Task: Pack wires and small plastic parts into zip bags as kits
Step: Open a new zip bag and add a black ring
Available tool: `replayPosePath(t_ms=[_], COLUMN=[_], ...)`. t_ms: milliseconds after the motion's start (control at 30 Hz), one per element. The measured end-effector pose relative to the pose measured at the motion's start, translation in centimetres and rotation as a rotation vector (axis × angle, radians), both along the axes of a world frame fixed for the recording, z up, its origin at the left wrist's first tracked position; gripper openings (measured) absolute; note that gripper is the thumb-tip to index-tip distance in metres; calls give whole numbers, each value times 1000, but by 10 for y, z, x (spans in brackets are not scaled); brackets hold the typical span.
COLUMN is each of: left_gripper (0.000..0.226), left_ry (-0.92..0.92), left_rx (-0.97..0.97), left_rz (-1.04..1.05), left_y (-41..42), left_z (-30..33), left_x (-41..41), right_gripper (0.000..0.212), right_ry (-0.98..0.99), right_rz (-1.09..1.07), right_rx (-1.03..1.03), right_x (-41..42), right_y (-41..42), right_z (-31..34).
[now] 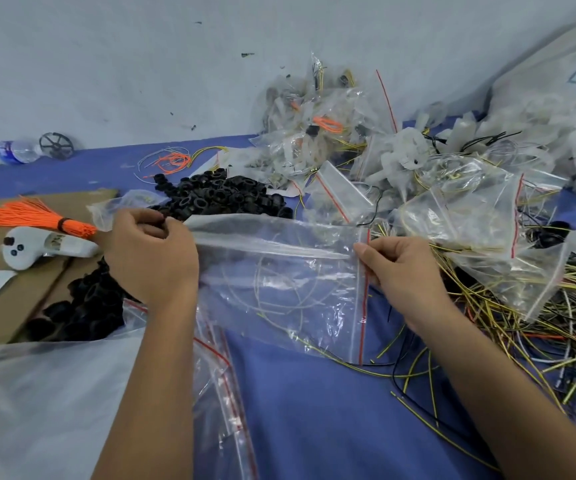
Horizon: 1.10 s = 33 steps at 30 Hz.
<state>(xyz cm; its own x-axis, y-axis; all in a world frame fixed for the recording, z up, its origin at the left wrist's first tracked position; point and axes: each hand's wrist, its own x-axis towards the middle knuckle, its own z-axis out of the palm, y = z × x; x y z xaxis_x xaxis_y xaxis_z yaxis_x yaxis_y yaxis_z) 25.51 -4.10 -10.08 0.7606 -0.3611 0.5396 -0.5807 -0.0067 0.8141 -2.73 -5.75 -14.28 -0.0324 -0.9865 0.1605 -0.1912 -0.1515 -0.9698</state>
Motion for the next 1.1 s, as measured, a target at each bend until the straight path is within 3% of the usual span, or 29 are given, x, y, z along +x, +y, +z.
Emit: replayPosePath(t_ms=[133, 233, 300, 400, 500, 567, 633, 767, 900, 1000, 1100], left_gripper=[18, 10, 15, 18, 7, 15, 27, 44, 52, 36, 24], left_ry=[-234, -544, -641, -543, -345, -194, -76, 168, -43, -73, -62], left_rx=[-106, -198, -189, -88, 158, 384, 489, 456, 472, 419, 372], left_rz=[7, -47, -72, -263, -672, -931, -1058, -1103, -1046, -945, -897], left_y=[8, 11, 14, 14, 4, -1, 0, 6, 10, 10, 10], left_z=[14, 23, 28, 37, 36, 20, -7, -42, -50, -54, -56], left_x=[-19, -37, -50, -63, -81, -98, -112, -111, -109, -113, -114], right_gripper=[40, 42, 47, 47, 49, 49, 50, 51, 46, 35, 22], right_ry=[419, 444, 460, 502, 504, 460, 455, 321, 186, -2, 22], right_rz=[47, 54, 39, 36, 51, 45, 33, 42, 106, 188, 247], right_rx=[-153, -182, -216, -257, -296, -306, -309, -257, -171, -45, -26], right_x=[4, 5, 6, 7, 9, 11, 11, 11, 14, 18, 17], right_y=[-1, -1, -2, -3, -2, -1, -2, -4, -3, -1, 1], right_z=[-2, -5, -5, -4, -5, -5, -6, -6, -5, -5, -3])
